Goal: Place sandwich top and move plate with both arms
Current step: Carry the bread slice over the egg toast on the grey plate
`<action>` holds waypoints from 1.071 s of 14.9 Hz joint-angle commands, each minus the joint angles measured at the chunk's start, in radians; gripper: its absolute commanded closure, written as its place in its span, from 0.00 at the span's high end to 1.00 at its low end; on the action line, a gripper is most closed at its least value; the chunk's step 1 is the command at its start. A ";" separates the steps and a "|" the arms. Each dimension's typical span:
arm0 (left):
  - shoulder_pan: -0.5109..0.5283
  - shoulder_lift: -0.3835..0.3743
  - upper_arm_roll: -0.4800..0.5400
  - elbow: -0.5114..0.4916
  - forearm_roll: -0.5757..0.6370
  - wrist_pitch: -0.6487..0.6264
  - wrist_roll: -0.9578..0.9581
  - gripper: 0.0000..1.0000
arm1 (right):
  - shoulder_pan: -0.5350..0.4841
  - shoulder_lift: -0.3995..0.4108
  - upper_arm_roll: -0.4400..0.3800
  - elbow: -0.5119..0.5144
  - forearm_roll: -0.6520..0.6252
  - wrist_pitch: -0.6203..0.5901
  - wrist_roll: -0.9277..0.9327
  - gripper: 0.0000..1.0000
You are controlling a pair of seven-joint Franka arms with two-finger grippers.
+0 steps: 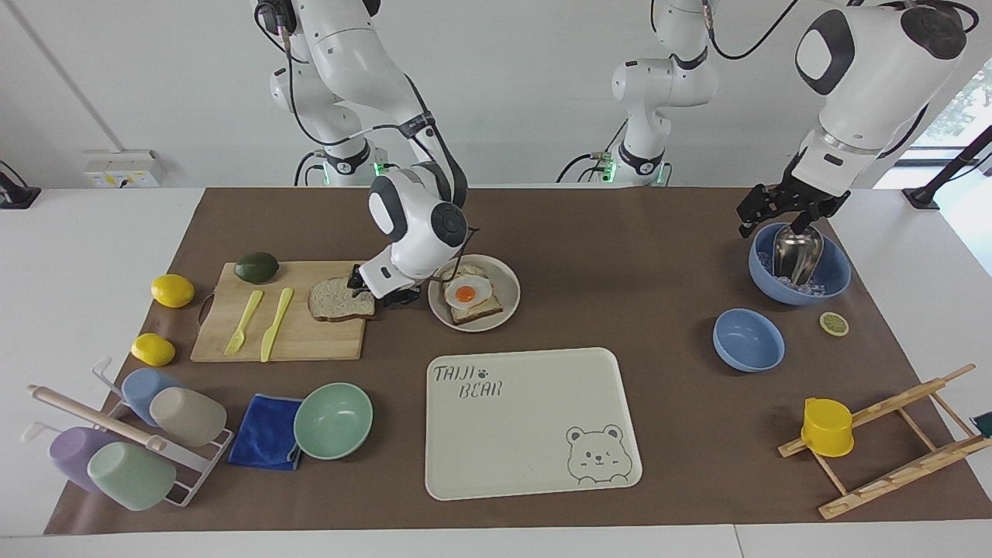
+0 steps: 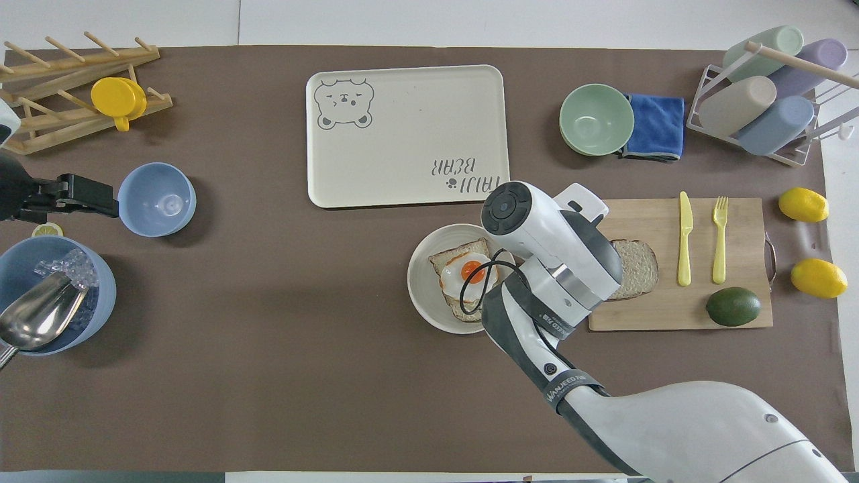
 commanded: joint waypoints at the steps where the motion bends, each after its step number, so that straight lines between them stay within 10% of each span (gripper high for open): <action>1: 0.011 -0.003 -0.008 0.009 -0.010 -0.005 -0.007 1.00 | -0.022 -0.030 0.008 -0.047 0.010 0.030 0.018 0.71; 16: 0.011 -0.003 -0.008 0.009 -0.010 -0.005 -0.007 1.00 | -0.024 -0.042 0.008 -0.082 -0.001 0.046 0.001 0.52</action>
